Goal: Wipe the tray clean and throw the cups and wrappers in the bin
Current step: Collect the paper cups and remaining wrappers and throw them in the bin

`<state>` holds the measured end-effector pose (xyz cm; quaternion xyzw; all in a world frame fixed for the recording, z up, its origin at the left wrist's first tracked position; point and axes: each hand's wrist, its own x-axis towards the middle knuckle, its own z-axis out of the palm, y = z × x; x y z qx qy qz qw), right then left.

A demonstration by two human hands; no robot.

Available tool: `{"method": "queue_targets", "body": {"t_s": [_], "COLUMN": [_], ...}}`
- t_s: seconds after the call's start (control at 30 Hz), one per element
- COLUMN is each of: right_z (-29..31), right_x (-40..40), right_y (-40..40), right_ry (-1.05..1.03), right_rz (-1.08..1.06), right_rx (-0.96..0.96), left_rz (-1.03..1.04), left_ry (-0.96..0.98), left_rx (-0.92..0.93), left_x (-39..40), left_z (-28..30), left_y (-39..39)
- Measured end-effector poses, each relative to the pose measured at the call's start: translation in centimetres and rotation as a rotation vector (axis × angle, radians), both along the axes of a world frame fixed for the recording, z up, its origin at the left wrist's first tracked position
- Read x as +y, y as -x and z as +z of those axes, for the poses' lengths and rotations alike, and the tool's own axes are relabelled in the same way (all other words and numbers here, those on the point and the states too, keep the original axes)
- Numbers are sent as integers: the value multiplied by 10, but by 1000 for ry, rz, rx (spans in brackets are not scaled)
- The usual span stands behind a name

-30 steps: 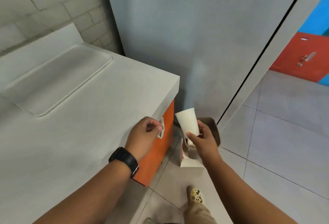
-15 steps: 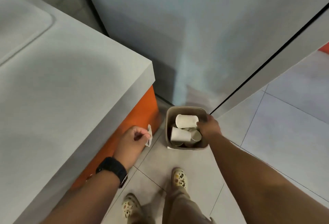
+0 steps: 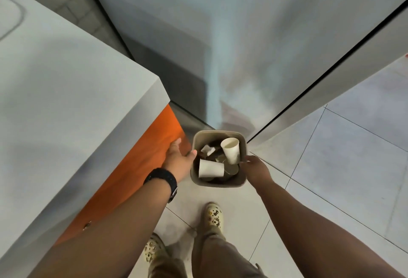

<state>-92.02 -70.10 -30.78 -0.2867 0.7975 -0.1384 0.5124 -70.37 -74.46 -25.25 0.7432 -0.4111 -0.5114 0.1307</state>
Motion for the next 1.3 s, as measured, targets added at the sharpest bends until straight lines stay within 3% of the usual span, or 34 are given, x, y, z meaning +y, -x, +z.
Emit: {"method": "queue_targets", "body": {"t_s": [0.33, 0.67, 0.9, 1.3], "right_z": [60, 172, 239, 278], "right_x": [-45, -77, -80, -29], "right_y": [-45, -129, -196, -362], "right_ry": [208, 625, 905, 923], "right_rz": [83, 277, 414, 881], "right_rx": [-154, -195, -276, -280], "left_rz": [-65, -33, 139, 554], "left_ry": [-13, 328, 488, 598], "left_rx": [-151, -44, 28, -98], "left_x": [15, 27, 52, 148], "left_z": [51, 161, 207, 240], "left_y": [-43, -69, -122, -286]}}
